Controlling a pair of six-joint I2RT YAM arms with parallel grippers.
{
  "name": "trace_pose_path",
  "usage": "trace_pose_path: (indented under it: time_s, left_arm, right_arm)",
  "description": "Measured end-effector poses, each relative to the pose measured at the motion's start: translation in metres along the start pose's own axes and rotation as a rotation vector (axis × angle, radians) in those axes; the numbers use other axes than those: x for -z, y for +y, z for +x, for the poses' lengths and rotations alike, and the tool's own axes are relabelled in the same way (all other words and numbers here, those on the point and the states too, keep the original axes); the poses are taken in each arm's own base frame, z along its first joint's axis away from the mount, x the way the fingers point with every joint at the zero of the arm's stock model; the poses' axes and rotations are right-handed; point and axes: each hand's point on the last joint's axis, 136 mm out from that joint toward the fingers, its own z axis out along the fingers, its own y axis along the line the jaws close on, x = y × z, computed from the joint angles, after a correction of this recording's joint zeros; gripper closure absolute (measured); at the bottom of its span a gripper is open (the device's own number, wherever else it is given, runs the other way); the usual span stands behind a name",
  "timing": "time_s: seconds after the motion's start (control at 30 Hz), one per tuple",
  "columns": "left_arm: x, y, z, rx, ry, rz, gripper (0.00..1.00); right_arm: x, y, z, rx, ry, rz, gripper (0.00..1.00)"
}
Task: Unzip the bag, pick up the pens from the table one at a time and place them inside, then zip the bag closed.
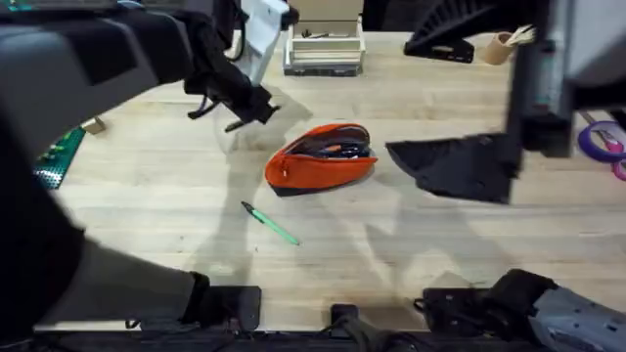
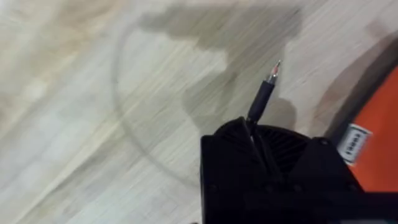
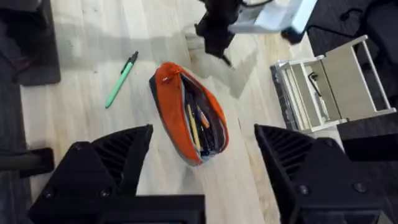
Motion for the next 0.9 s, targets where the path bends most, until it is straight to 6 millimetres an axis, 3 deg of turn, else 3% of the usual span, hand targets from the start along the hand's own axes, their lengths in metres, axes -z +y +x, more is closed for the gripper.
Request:
trace_pose_path:
  time_s: [0.17, 0.43, 0.7, 0.9]
  left_arm:
    - [0.043, -0.016, -0.028, -0.050, -0.105, -0.038, 0.960]
    - [0.094, -0.073, -0.060, -0.082, -0.242, -0.004, 0.960]
    - [0.101, -0.142, -0.068, -0.135, -0.251, 0.115, 0.958]
    - [0.096, -0.173, -0.070, -0.142, -0.232, 0.173, 0.958]
  right_arm:
    - [0.018, 0.008, 0.001, 0.000, -0.017, 0.018, 0.004]
    - [0.032, 0.011, 0.013, -0.044, 0.021, 0.055, 0.006]
    - [0.044, 0.013, 0.023, -0.065, 0.050, 0.097, 0.006]
    - [0.048, 0.012, 0.026, -0.064, 0.060, 0.117, 0.006]
